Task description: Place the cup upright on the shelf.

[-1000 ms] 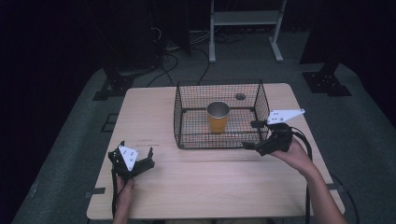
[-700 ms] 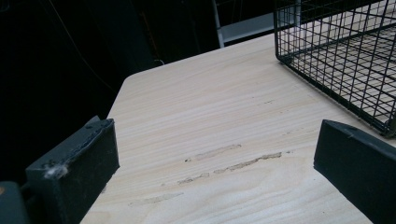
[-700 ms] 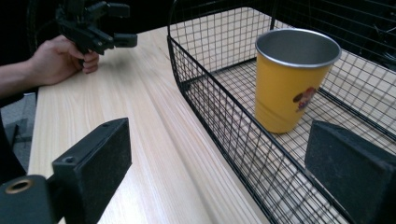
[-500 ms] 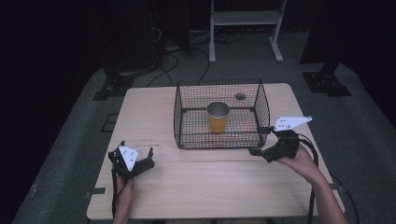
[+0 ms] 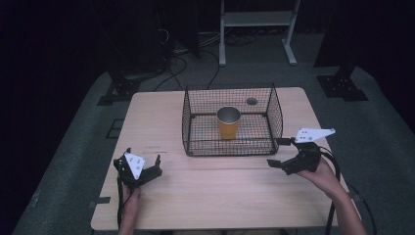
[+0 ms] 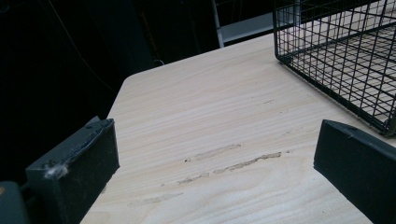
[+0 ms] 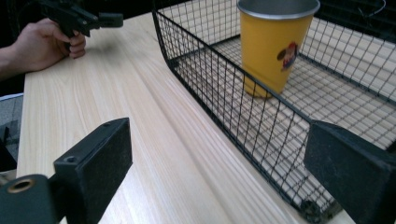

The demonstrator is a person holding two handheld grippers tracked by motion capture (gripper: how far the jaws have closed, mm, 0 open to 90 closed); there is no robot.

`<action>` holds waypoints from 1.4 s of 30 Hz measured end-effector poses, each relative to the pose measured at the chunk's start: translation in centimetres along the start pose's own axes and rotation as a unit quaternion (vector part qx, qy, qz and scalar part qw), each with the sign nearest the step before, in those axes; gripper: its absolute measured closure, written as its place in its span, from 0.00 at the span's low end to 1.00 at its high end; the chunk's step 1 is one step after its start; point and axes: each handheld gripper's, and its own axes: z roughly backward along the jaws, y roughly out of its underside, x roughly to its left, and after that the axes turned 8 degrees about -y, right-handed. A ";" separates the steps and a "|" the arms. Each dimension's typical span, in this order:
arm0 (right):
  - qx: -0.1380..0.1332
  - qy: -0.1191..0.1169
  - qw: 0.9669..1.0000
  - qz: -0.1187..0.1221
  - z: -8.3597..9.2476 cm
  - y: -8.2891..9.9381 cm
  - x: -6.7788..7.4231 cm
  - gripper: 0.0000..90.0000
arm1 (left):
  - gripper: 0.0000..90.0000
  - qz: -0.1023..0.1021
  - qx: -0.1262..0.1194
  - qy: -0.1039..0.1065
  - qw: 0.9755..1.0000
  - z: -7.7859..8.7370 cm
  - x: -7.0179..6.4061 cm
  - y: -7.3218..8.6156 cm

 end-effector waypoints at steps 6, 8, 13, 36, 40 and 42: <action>0.001 0.002 1.000 -0.003 0.2 0.8 0.1 0.08 | 0.00 0.000 0.000 0.000 1.000 0.0 0.0 0.0; -0.001 0.004 1.000 -0.004 0.3 1.0 0.1 0.08 | 0.00 0.000 0.000 0.000 1.000 0.0 0.0 0.0; -0.002 0.009 1.000 -0.004 0.6 1.5 0.3 0.08 | 0.00 0.000 0.000 0.000 1.000 0.0 0.0 0.0; -0.013 0.029 0.999 -0.017 1.8 4.2 1.1 0.08 | 0.00 0.000 0.000 -0.001 1.000 0.0 0.0 0.0; -0.011 0.046 0.999 -0.018 1.8 5.2 1.6 0.08 | 0.00 -0.001 0.000 -0.001 1.000 0.0 0.0 0.0; -0.021 0.056 0.998 -0.021 2.0 5.9 2.0 0.08 | 0.00 -0.001 0.000 -0.001 1.000 0.0 0.0 0.0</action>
